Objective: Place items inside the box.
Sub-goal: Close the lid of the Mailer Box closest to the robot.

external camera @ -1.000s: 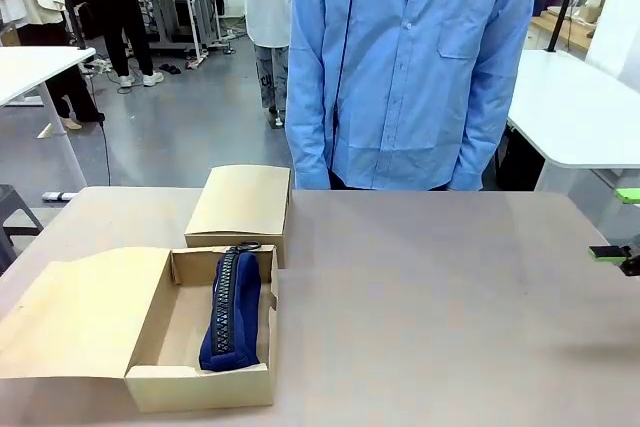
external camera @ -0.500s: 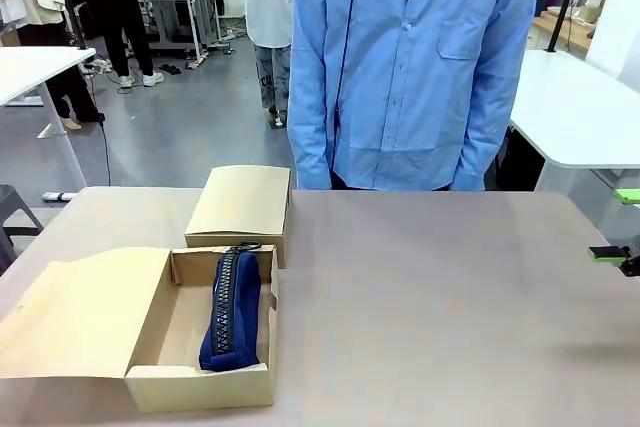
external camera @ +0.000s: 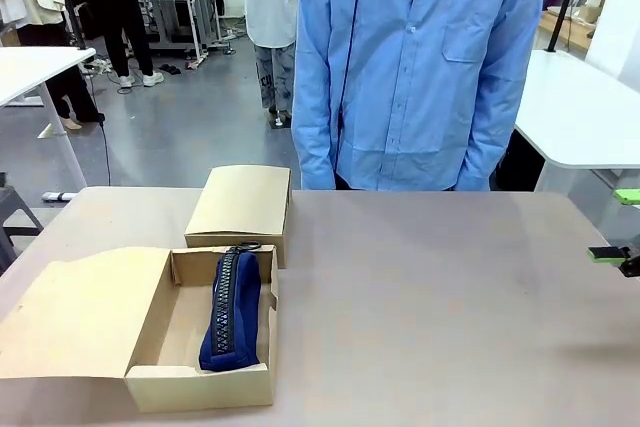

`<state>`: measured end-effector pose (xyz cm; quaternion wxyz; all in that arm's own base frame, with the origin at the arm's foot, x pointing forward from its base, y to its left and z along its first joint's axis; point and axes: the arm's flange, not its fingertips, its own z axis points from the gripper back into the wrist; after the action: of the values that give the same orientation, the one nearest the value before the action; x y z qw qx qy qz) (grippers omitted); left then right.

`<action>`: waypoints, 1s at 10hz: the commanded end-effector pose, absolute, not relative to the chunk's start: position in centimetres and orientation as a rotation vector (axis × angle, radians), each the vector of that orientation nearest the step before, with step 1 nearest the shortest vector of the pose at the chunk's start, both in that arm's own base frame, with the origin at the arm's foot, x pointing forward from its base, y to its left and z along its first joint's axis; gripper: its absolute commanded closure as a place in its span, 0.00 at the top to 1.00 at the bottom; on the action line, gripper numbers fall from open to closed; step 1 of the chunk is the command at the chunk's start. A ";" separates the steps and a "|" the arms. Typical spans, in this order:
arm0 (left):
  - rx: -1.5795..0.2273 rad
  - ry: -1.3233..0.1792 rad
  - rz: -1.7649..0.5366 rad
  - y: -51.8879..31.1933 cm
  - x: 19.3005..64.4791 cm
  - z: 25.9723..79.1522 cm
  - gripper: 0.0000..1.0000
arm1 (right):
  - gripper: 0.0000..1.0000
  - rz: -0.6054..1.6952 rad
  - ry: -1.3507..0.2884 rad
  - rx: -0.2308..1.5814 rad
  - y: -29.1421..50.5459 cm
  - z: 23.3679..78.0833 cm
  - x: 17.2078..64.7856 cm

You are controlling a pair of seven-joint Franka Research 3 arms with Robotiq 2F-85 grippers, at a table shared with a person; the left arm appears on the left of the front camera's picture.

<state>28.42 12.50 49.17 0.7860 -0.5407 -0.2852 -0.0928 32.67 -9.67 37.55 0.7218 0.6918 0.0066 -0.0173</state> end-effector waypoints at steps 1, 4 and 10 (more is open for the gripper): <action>-1.129 -0.752 -0.693 10.7 26.2 44.8 1.00 | 1.00 -0.041 0.035 1.520 -10.0 38.0 32.4; -1.001 -1.036 -1.028 11.8 24.8 40.5 1.00 | 1.00 -0.041 0.035 1.520 -10.0 38.0 32.4; -0.953 -1.015 -1.052 15.0 26.7 42.7 1.00 | 1.00 -0.041 0.035 1.520 -10.0 38.0 32.4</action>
<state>26.91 15.32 41.99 0.6364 -0.4065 -0.4573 -0.4698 32.64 -9.76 37.54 0.7218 0.6918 0.0058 -0.0184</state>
